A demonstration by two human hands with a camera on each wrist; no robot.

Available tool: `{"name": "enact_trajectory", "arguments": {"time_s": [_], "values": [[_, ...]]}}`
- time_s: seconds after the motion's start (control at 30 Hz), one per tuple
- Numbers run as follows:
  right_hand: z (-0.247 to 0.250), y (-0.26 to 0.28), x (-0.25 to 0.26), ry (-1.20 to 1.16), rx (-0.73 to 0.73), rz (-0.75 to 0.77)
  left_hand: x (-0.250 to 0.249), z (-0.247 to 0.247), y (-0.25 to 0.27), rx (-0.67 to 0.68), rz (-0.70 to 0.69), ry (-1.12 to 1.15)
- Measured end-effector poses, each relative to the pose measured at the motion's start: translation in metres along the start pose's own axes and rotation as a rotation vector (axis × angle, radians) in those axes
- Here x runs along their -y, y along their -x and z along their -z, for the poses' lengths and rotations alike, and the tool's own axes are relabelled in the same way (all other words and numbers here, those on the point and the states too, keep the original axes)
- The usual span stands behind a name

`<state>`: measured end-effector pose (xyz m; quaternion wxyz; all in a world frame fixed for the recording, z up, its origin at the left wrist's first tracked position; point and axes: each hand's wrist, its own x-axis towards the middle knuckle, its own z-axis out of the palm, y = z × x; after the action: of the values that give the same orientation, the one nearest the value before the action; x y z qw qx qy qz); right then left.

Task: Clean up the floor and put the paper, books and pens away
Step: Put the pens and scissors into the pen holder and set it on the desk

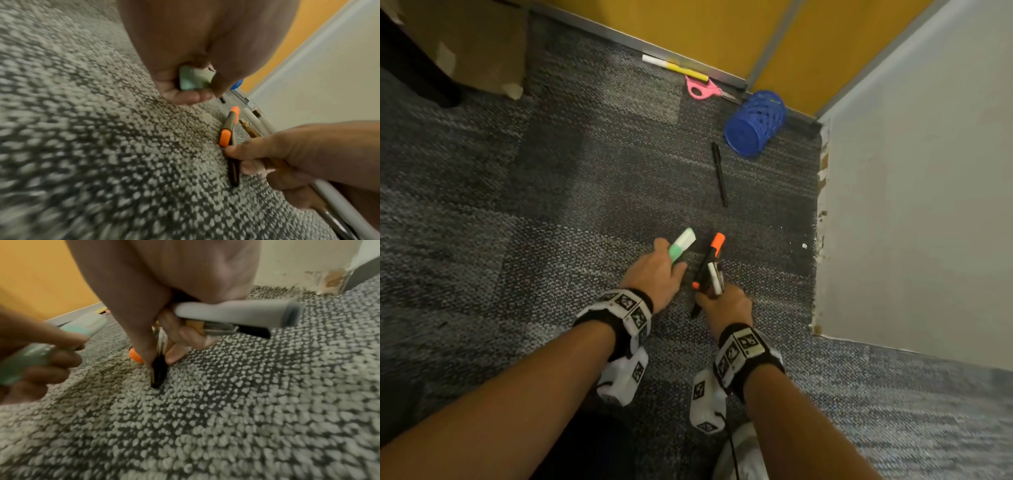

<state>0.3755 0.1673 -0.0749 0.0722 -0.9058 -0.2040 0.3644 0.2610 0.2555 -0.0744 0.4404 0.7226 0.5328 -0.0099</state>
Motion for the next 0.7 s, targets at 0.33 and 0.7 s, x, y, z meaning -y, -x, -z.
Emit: {"name": "enact_trajectory", "arguments": {"time_s": [0.33, 0.7], "values": [[0.039, 0.014, -0.04, -0.157, 0.003, 0.128, -0.05, -0.031, -0.032, -0.012, 0.18, -0.248], [0.065, 0.012, -0.024, -0.381, -0.03, 0.183, -0.023, -0.015, -0.018, -0.07, -0.012, 0.15]]}}
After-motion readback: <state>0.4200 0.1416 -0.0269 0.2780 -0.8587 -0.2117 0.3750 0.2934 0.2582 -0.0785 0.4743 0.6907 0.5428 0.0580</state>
